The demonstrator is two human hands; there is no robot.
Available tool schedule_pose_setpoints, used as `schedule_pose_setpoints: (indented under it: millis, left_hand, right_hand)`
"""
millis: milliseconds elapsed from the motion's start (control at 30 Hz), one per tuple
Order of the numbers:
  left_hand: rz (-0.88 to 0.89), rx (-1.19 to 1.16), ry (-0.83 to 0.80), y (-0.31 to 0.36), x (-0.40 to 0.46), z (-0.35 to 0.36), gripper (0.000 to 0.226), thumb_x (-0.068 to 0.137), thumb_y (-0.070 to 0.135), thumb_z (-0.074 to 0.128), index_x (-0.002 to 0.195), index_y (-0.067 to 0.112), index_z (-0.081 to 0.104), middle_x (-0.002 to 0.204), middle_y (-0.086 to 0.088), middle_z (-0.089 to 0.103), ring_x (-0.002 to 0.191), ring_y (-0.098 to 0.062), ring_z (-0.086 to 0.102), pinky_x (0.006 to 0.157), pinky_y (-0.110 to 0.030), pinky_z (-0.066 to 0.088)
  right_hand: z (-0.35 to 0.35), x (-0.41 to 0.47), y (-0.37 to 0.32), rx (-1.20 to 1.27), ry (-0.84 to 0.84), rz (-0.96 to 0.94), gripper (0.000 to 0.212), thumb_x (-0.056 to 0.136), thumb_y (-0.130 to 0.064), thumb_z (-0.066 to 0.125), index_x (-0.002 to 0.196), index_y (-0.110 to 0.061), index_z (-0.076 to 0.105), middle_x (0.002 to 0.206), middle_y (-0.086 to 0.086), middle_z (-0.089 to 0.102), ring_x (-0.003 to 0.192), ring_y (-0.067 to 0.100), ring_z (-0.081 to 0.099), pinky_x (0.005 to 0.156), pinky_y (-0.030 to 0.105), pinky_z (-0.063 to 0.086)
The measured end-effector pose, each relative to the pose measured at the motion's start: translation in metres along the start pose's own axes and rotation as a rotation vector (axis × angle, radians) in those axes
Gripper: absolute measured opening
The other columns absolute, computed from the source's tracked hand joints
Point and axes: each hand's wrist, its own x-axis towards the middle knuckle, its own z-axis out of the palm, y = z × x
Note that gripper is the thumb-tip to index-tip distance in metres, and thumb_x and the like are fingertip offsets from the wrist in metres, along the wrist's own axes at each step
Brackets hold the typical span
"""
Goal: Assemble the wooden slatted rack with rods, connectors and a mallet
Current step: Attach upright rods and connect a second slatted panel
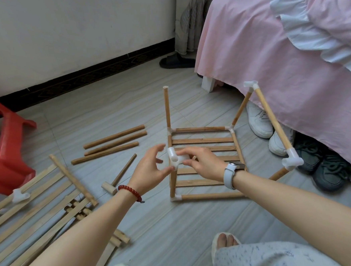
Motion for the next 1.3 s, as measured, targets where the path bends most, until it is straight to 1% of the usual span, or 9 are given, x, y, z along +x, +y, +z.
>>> schedule_pose_setpoints:
  millis: [67,133,233,333,633,833,1033,1233,1300]
  left_hand:
    - [0.162,0.112,0.066,0.001,0.000,-0.006,0.070,0.086,0.033,0.067,0.145,0.031,0.029,0.140,0.014,0.033,0.113,-0.008,0.049,0.081,-0.025,0.053]
    - [0.388,0.330,0.153,0.001,0.000,-0.010,0.052,0.090,0.037,0.057,0.140,0.029,0.042,0.145,0.006,0.041,0.116,-0.015,0.053,0.076,-0.028,0.055]
    - [0.638,0.573,0.197,-0.005,-0.005,-0.009,0.042,0.091,0.037,0.046,0.125,0.019,0.062,0.130,0.000,0.060,0.109,-0.022,0.061,0.066,-0.031,0.059]
    - [0.713,0.609,0.216,-0.010,-0.012,-0.003,0.037,0.091,0.030,0.049,0.119,0.014,0.066,0.123,-0.002,0.065,0.105,-0.024,0.064,0.070,-0.032,0.058]
    - [0.758,0.593,0.261,-0.021,-0.024,0.006,0.033,0.092,0.022,0.057,0.123,0.013,0.063,0.126,-0.002,0.062,0.103,-0.022,0.066,0.080,-0.033,0.057]
    - [0.712,0.573,0.220,-0.019,-0.025,0.009,0.034,0.092,0.025,0.056,0.122,0.014,0.064,0.126,-0.002,0.062,0.097,-0.019,0.069,0.070,-0.030,0.058]
    - [0.712,0.599,0.130,-0.017,-0.026,0.005,0.036,0.095,0.031,0.047,0.124,0.014,0.063,0.127,-0.002,0.062,0.090,-0.018,0.070,0.065,-0.028,0.059]
    - [0.548,0.680,0.118,0.003,-0.018,-0.006,0.045,0.089,0.033,0.045,0.129,0.015,0.057,0.126,0.000,0.062,0.119,-0.025,0.057,0.074,-0.030,0.056]
    - [0.450,0.687,0.107,-0.008,-0.021,-0.018,0.047,0.086,0.027,0.057,0.132,0.013,0.054,0.128,-0.004,0.061,0.122,-0.027,0.054,0.084,-0.034,0.054]
  right_hand:
    - [-0.001,-0.001,0.002,0.113,0.005,0.047,0.032,0.094,-0.015,0.055,0.125,-0.020,0.058,0.117,-0.006,0.061,0.093,0.001,0.053,0.076,0.011,0.039]
    - [-0.002,-0.001,0.002,0.197,0.016,0.086,0.029,0.093,-0.016,0.057,0.122,-0.019,0.059,0.103,-0.011,0.061,0.085,-0.002,0.054,0.070,0.011,0.040]
    - [0.000,0.000,0.003,0.372,0.044,0.149,0.021,0.089,-0.011,0.062,0.109,-0.015,0.055,0.090,-0.006,0.061,0.077,0.004,0.059,0.062,0.010,0.043]
    - [-0.001,0.001,0.004,0.379,0.048,0.138,0.018,0.086,-0.008,0.066,0.098,-0.015,0.056,0.084,-0.004,0.060,0.073,0.005,0.057,0.060,0.008,0.044]
    - [-0.002,-0.004,0.008,0.276,-0.088,0.073,0.016,0.087,-0.011,0.065,0.089,-0.024,0.057,0.082,-0.004,0.063,0.074,0.005,0.060,0.068,0.016,0.047]
    - [-0.001,-0.005,0.008,0.267,-0.095,0.089,0.014,0.087,-0.011,0.064,0.090,-0.020,0.055,0.082,-0.002,0.061,0.072,0.005,0.058,0.064,0.015,0.046]
    - [0.001,-0.011,0.008,0.138,-0.071,0.098,0.014,0.087,-0.018,0.065,0.087,-0.026,0.054,0.090,0.002,0.062,0.082,0.013,0.059,0.074,0.026,0.049]
    - [-0.017,-0.007,-0.009,-0.110,0.027,0.070,0.019,0.094,-0.020,0.050,0.108,-0.015,0.061,0.107,-0.001,0.058,0.101,0.015,0.055,0.091,0.034,0.046]
    - [-0.015,0.002,-0.022,-0.227,0.086,0.016,0.023,0.096,-0.019,0.044,0.111,-0.012,0.061,0.112,0.001,0.058,0.104,0.015,0.052,0.093,0.032,0.043]
